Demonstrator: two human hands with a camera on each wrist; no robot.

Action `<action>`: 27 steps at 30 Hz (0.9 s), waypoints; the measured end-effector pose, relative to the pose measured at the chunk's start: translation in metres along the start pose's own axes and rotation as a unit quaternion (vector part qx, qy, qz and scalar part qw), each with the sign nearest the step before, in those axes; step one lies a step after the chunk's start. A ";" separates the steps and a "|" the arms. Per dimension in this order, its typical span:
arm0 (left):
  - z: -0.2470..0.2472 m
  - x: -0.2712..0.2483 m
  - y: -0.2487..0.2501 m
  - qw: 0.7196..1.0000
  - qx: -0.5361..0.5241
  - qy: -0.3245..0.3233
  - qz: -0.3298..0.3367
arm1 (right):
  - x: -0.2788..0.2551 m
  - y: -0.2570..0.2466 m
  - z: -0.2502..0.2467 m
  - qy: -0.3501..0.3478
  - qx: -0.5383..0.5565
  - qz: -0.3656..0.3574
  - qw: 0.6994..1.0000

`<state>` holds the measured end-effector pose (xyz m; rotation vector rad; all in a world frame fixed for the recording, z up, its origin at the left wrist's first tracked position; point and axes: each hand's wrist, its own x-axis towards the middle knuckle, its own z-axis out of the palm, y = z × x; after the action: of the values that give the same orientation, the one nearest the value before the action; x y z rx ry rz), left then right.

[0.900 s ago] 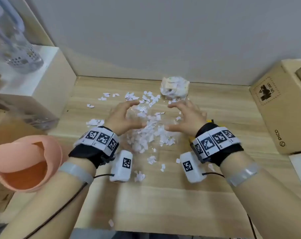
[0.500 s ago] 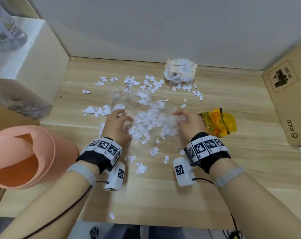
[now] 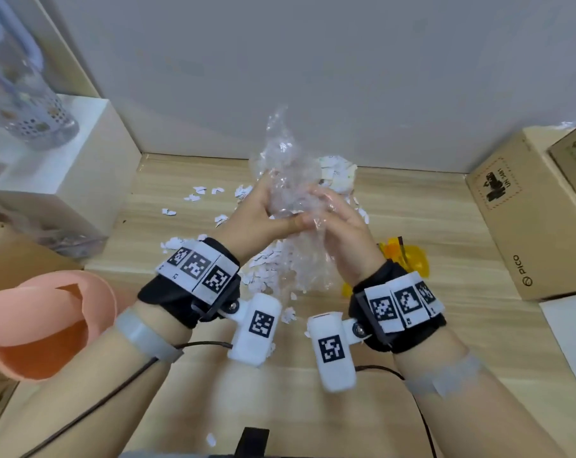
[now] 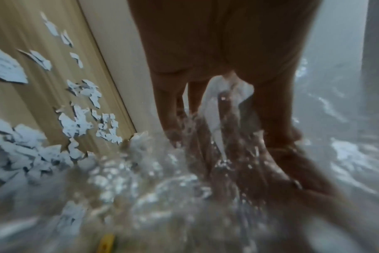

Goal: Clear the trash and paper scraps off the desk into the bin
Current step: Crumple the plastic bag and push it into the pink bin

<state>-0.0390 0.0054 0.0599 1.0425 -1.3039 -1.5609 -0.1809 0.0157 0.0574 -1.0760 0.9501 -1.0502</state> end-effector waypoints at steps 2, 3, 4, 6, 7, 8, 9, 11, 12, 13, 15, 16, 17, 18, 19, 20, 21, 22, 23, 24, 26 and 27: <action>0.003 0.003 0.002 0.999 0.033 0.019 0.009 | -0.002 -0.002 -0.001 -0.017 0.034 0.040 0.998; 0.002 0.004 0.003 0.998 0.057 0.033 0.019 | -0.002 -0.003 -0.005 -0.018 0.005 0.041 0.999; 0.000 0.006 0.004 0.996 0.071 0.051 0.030 | -0.003 -0.004 -0.010 -0.022 -0.043 0.030 0.998; -0.006 0.010 0.004 0.992 0.058 0.107 0.030 | -0.006 -0.004 -0.021 -0.025 -0.151 -0.009 0.988; -0.008 0.013 0.005 0.989 0.036 0.140 0.020 | -0.007 -0.005 -0.025 -0.027 -0.201 -0.025 0.979; -0.010 0.015 0.004 0.986 0.009 0.164 0.009 | -0.008 -0.004 -0.025 -0.051 -0.241 -0.029 0.969; -0.008 0.017 0.005 0.985 -0.016 0.171 0.005 | -0.009 -0.003 -0.024 -0.085 -0.273 -0.031 0.958; 0.000 0.016 0.004 0.988 -0.031 0.148 -0.003 | -0.008 0.001 -0.018 -0.117 -0.310 -0.045 0.942; 0.005 0.015 0.003 0.991 -0.028 0.131 -0.010 | -0.007 0.001 -0.015 -0.104 -0.308 -0.062 0.944; 0.010 0.013 0.002 0.993 -0.020 0.112 -0.018 | -0.004 0.000 -0.015 -0.080 -0.286 -0.073 0.952; 0.017 0.009 0.001 0.998 0.022 0.058 -0.022 | -0.001 -0.003 -0.015 -0.056 -0.216 -0.075 0.972; 0.018 0.008 0.000 0.998 0.048 0.033 -0.020 | 0.000 -0.004 -0.015 -0.058 -0.193 -0.067 0.977; 0.019 0.007 0.000 0.997 0.071 0.015 -0.018 | 0.002 -0.002 -0.016 -0.056 -0.182 -0.056 0.980; 0.019 0.006 0.000 0.996 0.091 0.003 -0.022 | 0.003 0.001 -0.017 -0.047 -0.175 -0.045 0.982; 0.019 0.005 0.000 0.994 0.104 -0.006 -0.032 | 0.005 0.002 -0.016 -0.031 -0.170 -0.034 0.984; 0.018 0.004 0.001 0.993 0.109 -0.017 -0.043 | 0.006 0.003 -0.016 -0.012 -0.172 -0.025 0.985; 0.017 0.003 0.002 0.992 0.107 -0.030 -0.055 | 0.008 0.004 -0.018 0.006 -0.174 -0.020 0.984; 0.015 0.002 0.002 0.991 0.103 -0.043 -0.067 | 0.008 0.003 -0.020 0.024 -0.174 -0.016 0.984; 0.014 0.001 0.002 0.991 0.099 -0.050 -0.078 | 0.009 0.001 -0.023 0.042 -0.167 -0.006 0.985; 0.013 -0.001 0.004 0.991 0.092 -0.053 -0.085 | 0.008 -0.001 -0.026 0.055 -0.149 0.004 0.987; 0.017 -0.004 0.007 0.991 0.079 -0.052 -0.090 | 0.006 -0.007 -0.027 0.063 -0.109 -0.004 0.992; 0.021 -0.007 0.008 0.992 0.078 -0.044 -0.087 | 0.005 -0.009 -0.026 0.060 -0.100 -0.014 0.993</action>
<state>-0.0563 0.0173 0.0709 1.2253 -1.4453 -1.6718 -0.2063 0.0039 0.0602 -1.2038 1.1600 -1.0674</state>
